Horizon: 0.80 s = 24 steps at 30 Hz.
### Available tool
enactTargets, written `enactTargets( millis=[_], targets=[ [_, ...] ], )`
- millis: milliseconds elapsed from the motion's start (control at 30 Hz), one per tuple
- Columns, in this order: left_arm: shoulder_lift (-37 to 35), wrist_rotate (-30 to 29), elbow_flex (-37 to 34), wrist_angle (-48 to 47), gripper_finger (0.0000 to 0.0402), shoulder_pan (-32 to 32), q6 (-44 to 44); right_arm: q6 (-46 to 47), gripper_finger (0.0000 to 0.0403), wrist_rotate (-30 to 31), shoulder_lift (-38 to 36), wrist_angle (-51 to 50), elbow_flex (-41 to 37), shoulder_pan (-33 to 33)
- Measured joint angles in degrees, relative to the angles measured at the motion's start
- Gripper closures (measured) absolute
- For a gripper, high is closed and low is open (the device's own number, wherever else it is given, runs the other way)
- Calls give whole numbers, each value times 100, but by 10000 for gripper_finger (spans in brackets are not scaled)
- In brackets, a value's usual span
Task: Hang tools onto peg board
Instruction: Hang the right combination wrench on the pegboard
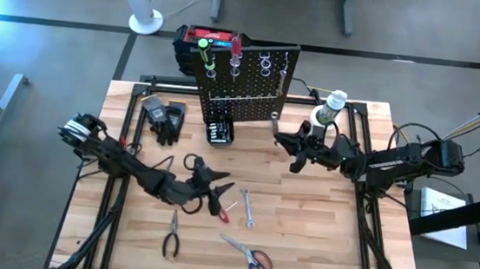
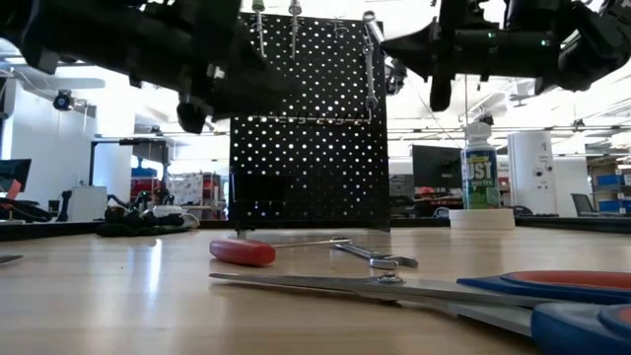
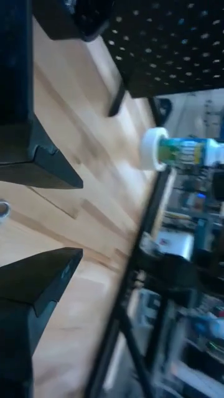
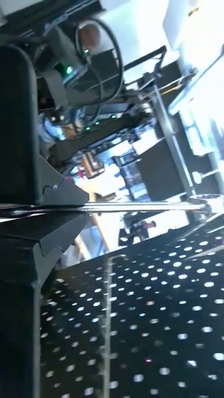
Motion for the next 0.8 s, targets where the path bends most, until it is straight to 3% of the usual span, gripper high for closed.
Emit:
enactTargets(
  millis=[200, 533, 800],
  targets=[
    [-267, -17, -530, 788, 247, 1, 120, 34, 403, 30, -19, 117, 112, -257],
    [-108, -196, -574, 799, 247, 2, -52, 51, 403, 296, -21, 64, 395, -727],
    [-39, -204, -489, 797, 247, 22, 29, 312, 403, -4, -13, -1051, 1128, -1214]
  ],
)
